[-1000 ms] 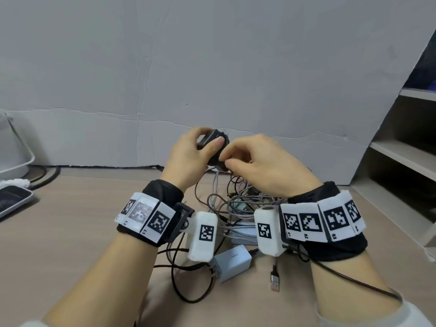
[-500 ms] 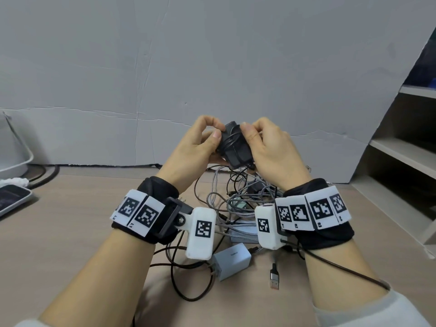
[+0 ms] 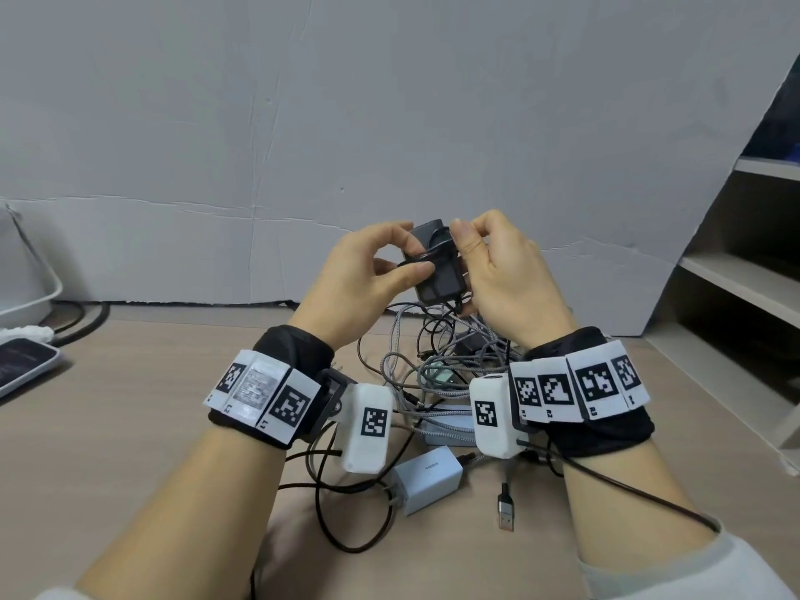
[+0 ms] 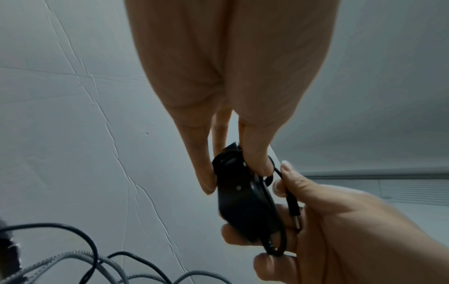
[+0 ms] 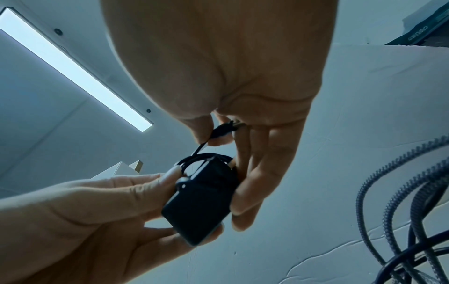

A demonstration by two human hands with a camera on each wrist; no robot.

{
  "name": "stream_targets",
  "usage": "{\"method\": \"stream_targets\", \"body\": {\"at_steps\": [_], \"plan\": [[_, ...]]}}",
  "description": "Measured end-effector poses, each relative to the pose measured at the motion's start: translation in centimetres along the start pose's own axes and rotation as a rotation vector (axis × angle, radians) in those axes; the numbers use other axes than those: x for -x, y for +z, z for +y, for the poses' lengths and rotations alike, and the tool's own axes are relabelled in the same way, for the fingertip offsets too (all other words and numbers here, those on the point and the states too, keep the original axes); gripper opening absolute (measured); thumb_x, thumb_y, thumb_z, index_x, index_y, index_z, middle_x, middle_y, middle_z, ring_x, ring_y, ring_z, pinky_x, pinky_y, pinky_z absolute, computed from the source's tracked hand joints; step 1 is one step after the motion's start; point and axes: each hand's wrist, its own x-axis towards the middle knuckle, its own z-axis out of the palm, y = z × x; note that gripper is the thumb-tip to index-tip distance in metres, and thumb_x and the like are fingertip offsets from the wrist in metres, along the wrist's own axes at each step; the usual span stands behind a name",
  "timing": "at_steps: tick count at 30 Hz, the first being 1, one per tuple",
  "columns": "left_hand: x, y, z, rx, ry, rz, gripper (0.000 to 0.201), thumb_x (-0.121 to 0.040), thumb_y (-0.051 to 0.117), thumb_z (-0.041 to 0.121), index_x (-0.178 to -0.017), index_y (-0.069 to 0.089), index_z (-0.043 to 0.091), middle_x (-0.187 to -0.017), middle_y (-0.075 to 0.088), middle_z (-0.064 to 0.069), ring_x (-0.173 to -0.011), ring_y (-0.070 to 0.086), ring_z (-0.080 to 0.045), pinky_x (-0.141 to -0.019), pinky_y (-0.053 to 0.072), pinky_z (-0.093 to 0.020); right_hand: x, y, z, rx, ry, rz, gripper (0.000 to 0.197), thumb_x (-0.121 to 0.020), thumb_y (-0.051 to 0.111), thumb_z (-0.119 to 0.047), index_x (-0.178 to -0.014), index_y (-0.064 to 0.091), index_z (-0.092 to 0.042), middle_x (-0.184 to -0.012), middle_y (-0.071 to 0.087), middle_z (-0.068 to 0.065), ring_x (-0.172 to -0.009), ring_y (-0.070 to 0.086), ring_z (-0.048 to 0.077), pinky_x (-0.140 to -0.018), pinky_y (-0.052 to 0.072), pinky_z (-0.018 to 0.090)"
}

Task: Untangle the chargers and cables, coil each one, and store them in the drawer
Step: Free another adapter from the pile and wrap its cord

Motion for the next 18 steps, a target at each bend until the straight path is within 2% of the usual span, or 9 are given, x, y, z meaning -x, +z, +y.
{"method": "stream_targets", "body": {"at_steps": [2, 3, 6, 8, 10, 13, 15, 18], "plan": [[-0.1, -0.1, -0.3, -0.020, 0.004, -0.016, 0.013, -0.093, 0.071, 0.020, -0.086, 0.061, 0.023, -0.136, 0.060, 0.005, -0.084, 0.075, -0.023, -0.088, 0.058, -0.043, 0.0, 0.2, 0.1, -0.006, 0.000, -0.013, 0.036, -0.104, 0.041, -0.050, -0.096, 0.050, -0.016, -0.077, 0.063, 0.004, -0.073, 0.066, 0.030, -0.066, 0.057, 0.054], [-0.1, -0.1, -0.4, -0.037, 0.009, -0.021, 0.013, -0.094, 0.070, 0.019, -0.086, 0.059, 0.021, -0.133, 0.062, 0.005, -0.083, 0.075, -0.022, -0.088, 0.058, -0.045, 0.0, 0.2, 0.1, -0.013, 0.005, -0.021, 0.036, -0.104, 0.042, -0.050, -0.096, 0.050, -0.016, -0.077, 0.063, 0.005, -0.073, 0.066, 0.030, -0.067, 0.057, 0.054], [-0.1, -0.3, -0.6, -0.120, 0.015, -0.031, 0.015, -0.099, 0.063, 0.023, -0.086, 0.055, 0.023, -0.117, 0.069, -0.001, -0.080, 0.074, -0.018, -0.082, 0.058, -0.040, -0.1, 0.3, 0.3, -0.001, 0.029, -0.065, 0.036, -0.104, 0.042, -0.051, -0.094, 0.050, -0.017, -0.076, 0.064, 0.004, -0.071, 0.066, 0.030, -0.069, 0.057, 0.054], [0.0, -0.3, -0.6, -0.078, -0.009, -0.073, 0.015, -0.101, 0.059, 0.024, -0.087, 0.054, 0.021, -0.112, 0.072, -0.006, -0.081, 0.075, -0.019, -0.080, 0.058, -0.038, -0.1, 0.1, 0.4, 0.002, 0.028, -0.090, 0.036, -0.104, 0.045, -0.049, -0.093, 0.052, -0.016, -0.071, 0.066, 0.006, -0.062, 0.068, 0.028, -0.063, 0.057, 0.052], [0.1, -0.1, -0.4, 0.071, -0.055, -0.111, 0.015, -0.103, 0.056, 0.021, -0.089, 0.053, 0.016, -0.118, 0.072, -0.007, -0.086, 0.076, -0.023, -0.083, 0.060, -0.039, -0.1, -0.2, 0.4, -0.012, 0.013, -0.082, 0.035, -0.104, 0.047, -0.047, -0.093, 0.053, -0.014, -0.068, 0.065, 0.006, -0.058, 0.068, 0.026, -0.058, 0.057, 0.049], [0.1, 0.2, -0.1, 0.298, -0.095, -0.131, 0.015, -0.103, 0.054, 0.022, -0.093, 0.056, 0.011, -0.131, 0.066, 0.000, -0.082, 0.074, -0.023, -0.082, 0.060, -0.035, -0.1, -0.6, 0.2, 0.020, -0.027, -0.004, 0.034, -0.104, 0.047, -0.045, -0.095, 0.055, -0.014, -0.073, 0.063, -0.001, -0.070, 0.065, 0.020, -0.062, 0.053, 0.041], [0.1, 0.3, -0.2, 0.385, -0.096, -0.165, 0.018, -0.104, 0.054, 0.025, -0.096, 0.059, 0.009, -0.137, 0.062, -0.001, -0.087, 0.072, -0.025, -0.085, 0.057, -0.035, -0.1, -0.8, 0.2, -0.003, -0.034, 0.020, 0.033, -0.104, 0.048, -0.044, -0.095, 0.055, -0.014, -0.075, 0.063, -0.002, -0.072, 0.065, 0.019, -0.062, 0.054, 0.042], [0.1, 0.2, -0.4, 0.430, -0.088, -0.189, 0.017, -0.102, 0.055, 0.022, -0.090, 0.060, 0.012, -0.138, 0.061, -0.002, -0.097, 0.070, -0.023, -0.087, 0.056, -0.033, -0.1, -1.3, 0.2, -0.011, -0.046, 0.001, 0.034, -0.104, 0.047, -0.045, -0.096, 0.055, -0.013, -0.074, 0.065, 0.001, -0.070, 0.066, 0.022, -0.061, 0.054, 0.042]]}}
